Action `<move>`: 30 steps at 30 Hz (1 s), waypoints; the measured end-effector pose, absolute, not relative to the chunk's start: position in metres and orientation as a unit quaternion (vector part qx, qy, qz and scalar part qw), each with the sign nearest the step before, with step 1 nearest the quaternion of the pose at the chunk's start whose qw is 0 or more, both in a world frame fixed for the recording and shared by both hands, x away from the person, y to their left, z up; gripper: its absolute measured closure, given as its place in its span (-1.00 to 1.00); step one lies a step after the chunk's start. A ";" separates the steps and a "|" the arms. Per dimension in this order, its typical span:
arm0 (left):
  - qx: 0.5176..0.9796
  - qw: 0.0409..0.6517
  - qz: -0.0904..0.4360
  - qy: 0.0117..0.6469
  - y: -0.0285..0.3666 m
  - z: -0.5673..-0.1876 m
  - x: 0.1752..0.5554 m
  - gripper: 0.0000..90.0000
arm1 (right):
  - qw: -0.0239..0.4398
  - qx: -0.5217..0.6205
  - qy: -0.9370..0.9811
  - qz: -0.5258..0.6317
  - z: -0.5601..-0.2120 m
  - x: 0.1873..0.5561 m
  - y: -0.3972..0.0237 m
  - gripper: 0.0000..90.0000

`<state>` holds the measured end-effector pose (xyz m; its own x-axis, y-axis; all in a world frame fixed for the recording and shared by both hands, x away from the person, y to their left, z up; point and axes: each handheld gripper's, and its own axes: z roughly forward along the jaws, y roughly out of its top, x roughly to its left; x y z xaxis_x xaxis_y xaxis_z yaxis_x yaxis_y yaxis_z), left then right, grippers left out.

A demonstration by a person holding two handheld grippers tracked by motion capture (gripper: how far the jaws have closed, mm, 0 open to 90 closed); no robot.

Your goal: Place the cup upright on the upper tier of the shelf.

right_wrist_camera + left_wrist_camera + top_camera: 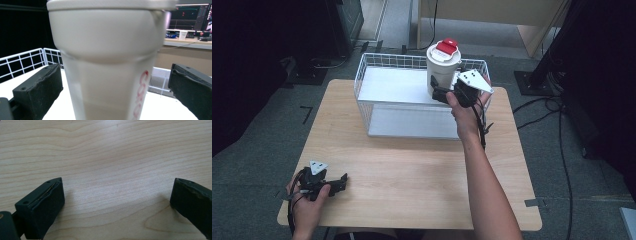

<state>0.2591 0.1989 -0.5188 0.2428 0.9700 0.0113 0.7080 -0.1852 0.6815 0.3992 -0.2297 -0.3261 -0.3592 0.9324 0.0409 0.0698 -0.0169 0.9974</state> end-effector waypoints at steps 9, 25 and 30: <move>0.735 0.285 0.230 0.571 0.199 -0.519 0.259 -1.00 | 0.388 0.433 0.599 0.551 -0.334 0.389 -0.246 -1.00; 0.735 0.285 0.230 0.570 0.199 -0.519 0.259 -1.00 | 0.399 0.444 0.597 0.537 -0.354 0.355 -0.280 -1.00; 0.734 0.286 0.230 0.571 0.199 -0.519 0.259 -1.00 | 0.400 0.448 0.597 0.532 -0.363 0.341 -0.293 -1.00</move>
<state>0.2591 0.1988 -0.5188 0.2421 0.9702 0.0115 0.7073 -0.1846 0.6824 0.3410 -0.2926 -0.3635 -0.2794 0.9602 -0.0008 0.1099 0.0328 0.9934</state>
